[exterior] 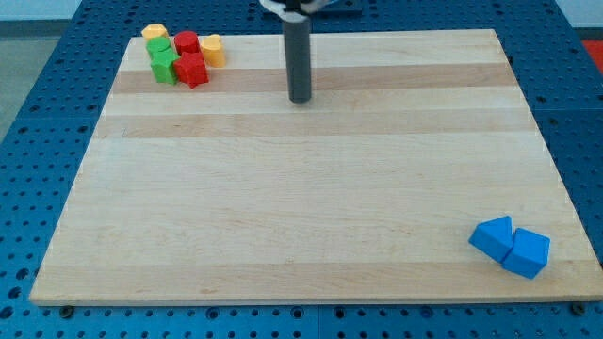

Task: Point your arm at the bottom right corner of the board

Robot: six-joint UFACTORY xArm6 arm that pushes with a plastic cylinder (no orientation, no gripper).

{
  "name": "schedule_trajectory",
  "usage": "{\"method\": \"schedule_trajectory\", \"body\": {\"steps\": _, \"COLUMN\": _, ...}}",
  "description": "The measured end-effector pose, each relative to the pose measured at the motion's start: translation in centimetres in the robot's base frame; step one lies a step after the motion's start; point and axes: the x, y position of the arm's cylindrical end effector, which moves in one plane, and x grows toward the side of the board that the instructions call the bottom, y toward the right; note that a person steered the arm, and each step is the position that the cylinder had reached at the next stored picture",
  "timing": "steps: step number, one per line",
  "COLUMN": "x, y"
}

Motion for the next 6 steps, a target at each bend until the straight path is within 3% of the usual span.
{"method": "schedule_trajectory", "body": {"steps": 3, "x": 12.3, "y": 9.4}}
{"method": "schedule_trajectory", "body": {"steps": 6, "x": 16.4, "y": 21.3}}
